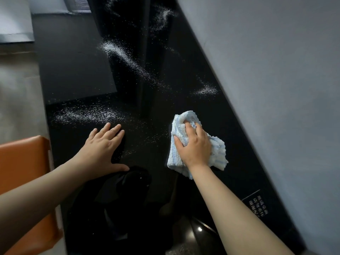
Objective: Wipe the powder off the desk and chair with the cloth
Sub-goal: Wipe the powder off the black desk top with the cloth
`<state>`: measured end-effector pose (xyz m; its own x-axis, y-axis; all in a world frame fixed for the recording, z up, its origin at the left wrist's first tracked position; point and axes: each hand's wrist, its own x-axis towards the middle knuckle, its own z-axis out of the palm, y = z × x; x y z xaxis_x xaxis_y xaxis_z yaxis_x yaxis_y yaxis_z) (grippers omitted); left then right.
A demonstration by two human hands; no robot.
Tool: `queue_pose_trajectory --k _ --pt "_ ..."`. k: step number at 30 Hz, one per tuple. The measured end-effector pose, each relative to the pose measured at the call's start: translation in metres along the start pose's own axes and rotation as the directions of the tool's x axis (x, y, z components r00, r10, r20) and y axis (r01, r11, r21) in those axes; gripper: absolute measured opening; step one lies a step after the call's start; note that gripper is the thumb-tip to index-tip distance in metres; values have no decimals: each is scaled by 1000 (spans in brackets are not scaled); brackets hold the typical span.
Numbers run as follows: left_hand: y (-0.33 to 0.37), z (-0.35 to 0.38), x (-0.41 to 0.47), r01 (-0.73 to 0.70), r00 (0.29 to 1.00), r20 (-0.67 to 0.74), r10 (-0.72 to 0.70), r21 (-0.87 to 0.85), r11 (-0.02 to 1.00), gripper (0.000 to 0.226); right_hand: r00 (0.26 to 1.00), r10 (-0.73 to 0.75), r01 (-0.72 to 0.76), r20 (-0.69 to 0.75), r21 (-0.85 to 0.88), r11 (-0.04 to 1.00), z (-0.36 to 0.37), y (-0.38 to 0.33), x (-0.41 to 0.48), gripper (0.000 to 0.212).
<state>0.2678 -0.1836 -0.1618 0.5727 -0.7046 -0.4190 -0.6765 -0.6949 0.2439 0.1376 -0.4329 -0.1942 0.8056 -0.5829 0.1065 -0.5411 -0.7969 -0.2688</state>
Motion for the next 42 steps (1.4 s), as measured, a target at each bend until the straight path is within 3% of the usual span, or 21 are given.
queue_pose_trajectory --k 11,31,42 --pt "-50 20 -46 127 992 -1 -127 -11 992 133 1000 -30 30 5 6 1000 10 -38 -16 56" --pt "-56 25 -49 133 991 30 -133 -1 991 135 997 -67 67 25 6 998 27 -99 -41 56" --pt "-107 26 -88 -7 991 -130 -18 -190 982 92 994 -111 110 15 23 994 37 -136 -61 54"
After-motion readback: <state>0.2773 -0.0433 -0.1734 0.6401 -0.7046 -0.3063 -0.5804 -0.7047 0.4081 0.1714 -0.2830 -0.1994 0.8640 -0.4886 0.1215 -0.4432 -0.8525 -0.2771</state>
